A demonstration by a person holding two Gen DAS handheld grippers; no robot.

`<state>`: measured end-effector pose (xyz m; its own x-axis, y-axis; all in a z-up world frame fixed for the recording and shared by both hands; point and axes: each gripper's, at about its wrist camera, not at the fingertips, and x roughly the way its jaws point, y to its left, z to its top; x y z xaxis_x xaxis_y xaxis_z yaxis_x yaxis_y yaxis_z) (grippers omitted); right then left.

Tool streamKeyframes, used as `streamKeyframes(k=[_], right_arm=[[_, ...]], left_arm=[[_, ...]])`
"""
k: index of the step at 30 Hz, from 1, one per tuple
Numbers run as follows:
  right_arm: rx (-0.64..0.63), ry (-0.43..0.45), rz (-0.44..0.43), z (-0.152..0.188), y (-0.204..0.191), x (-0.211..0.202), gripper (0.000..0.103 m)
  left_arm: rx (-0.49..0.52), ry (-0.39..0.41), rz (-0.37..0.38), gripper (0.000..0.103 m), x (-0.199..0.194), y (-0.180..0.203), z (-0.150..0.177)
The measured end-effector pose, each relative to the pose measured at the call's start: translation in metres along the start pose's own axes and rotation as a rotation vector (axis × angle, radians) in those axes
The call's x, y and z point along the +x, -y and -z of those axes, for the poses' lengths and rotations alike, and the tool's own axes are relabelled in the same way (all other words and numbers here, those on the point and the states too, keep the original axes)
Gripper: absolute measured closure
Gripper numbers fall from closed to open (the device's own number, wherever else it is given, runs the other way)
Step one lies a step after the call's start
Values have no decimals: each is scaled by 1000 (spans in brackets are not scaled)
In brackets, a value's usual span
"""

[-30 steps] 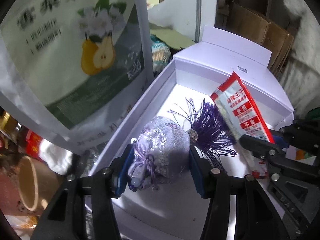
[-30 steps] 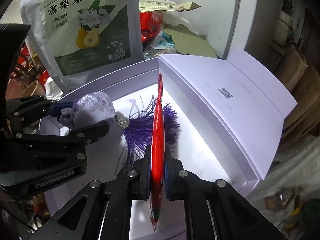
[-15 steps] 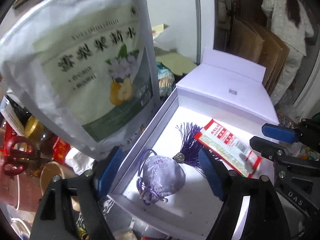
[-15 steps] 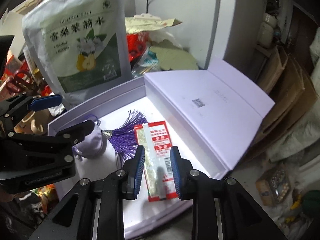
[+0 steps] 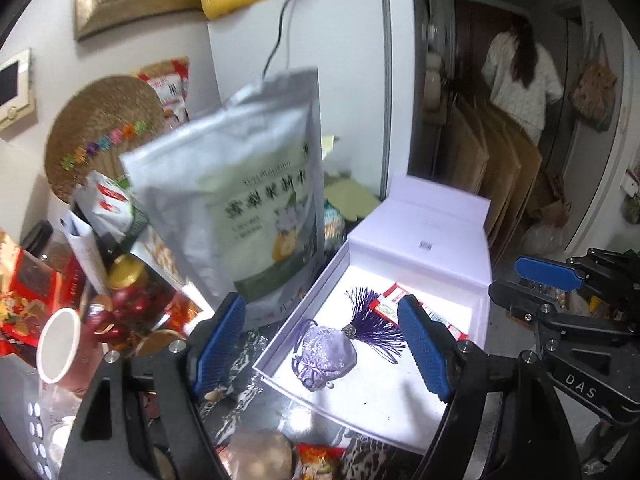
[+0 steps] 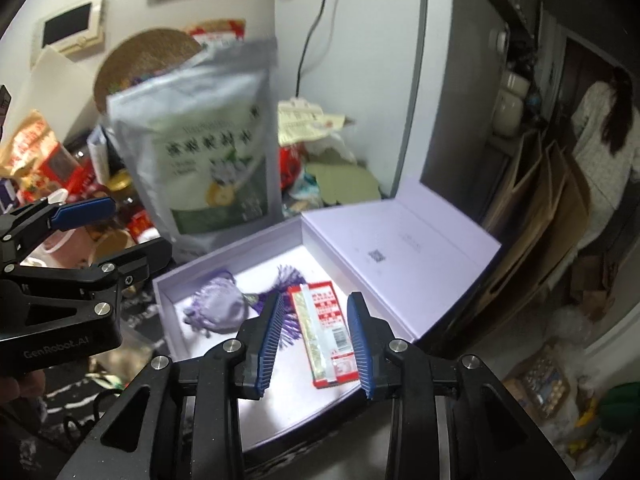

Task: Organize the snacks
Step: 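Withdraw both tools from the box toward the counter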

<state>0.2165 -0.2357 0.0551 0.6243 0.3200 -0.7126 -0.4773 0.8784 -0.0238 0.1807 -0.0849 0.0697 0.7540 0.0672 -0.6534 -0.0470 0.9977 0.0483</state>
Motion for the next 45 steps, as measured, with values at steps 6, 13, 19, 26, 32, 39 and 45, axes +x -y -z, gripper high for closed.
streamKeyframes(k=[6,13,19,26,32,39,45], right_arm=[[-1,92,2,2,-19,-47,58],[-12,160,5,18,-45,-92,45],[-32,212,-19,37,-67,-123,36],[-59,222,-55,61,-90,-142,35],[-61,212,-67,86,-105,-145,35],[-49,174,-70,116,-118,-140,35],[-9,109,-95,144,-121,-125,35]], left_arm=[[3,85,-10,18,-49,-7,9],[26,176,-34,3,-100,-13,27],[27,200,-24,3,-134,-19,47],[29,187,-11,3,-155,-24,73],[24,157,11,3,-161,-27,100],[9,106,39,3,-155,-29,130],[-32,43,56,3,-140,-35,157]])
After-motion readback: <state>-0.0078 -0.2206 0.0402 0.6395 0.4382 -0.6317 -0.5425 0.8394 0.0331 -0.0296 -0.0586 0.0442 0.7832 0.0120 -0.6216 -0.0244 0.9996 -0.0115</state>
